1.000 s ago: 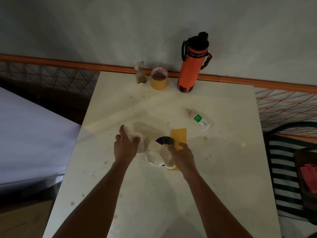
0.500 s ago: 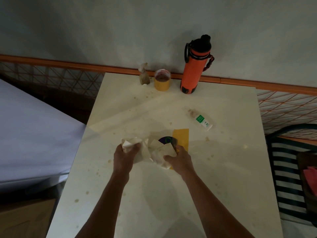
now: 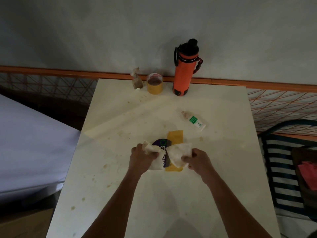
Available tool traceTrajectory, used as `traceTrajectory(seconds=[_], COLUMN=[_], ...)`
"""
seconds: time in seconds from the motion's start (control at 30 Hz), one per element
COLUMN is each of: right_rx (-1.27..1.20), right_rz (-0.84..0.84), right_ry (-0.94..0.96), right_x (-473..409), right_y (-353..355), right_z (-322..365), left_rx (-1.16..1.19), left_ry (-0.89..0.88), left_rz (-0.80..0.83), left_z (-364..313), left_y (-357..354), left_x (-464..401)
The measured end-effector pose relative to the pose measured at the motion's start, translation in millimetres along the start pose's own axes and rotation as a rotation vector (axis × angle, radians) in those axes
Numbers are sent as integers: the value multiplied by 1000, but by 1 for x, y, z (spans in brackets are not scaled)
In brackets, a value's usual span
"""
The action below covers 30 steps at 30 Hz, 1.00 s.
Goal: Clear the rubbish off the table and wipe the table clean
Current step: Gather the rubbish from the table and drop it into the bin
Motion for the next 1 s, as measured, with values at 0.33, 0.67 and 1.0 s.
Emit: traceTrajectory(seconds=[0.33, 0.67, 1.0], right_rx=[110, 386, 752], right_rz=[-106, -108, -103], right_ry=[246, 246, 211], right_x=[-47, -113, -126], right_y=[55, 46, 37], right_z=[86, 113, 110], left_rx=[-231, -319, -329], left_ry=[22, 15, 30], left_rz=[-1, -67, -67], left_z=[-8, -6, -2], left_y=[-15, -22, -25], left_x=[-3, -11, -12])
Point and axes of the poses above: each hand's wrist, its own x-axis away from the middle knuckle, its own y-axis out of the back of the hand, z = x × y, the point moved 10 cm from there along -x, towards the middle knuckle, and after that the axes turned 8 degrees about -z, right-handed, at the moved point
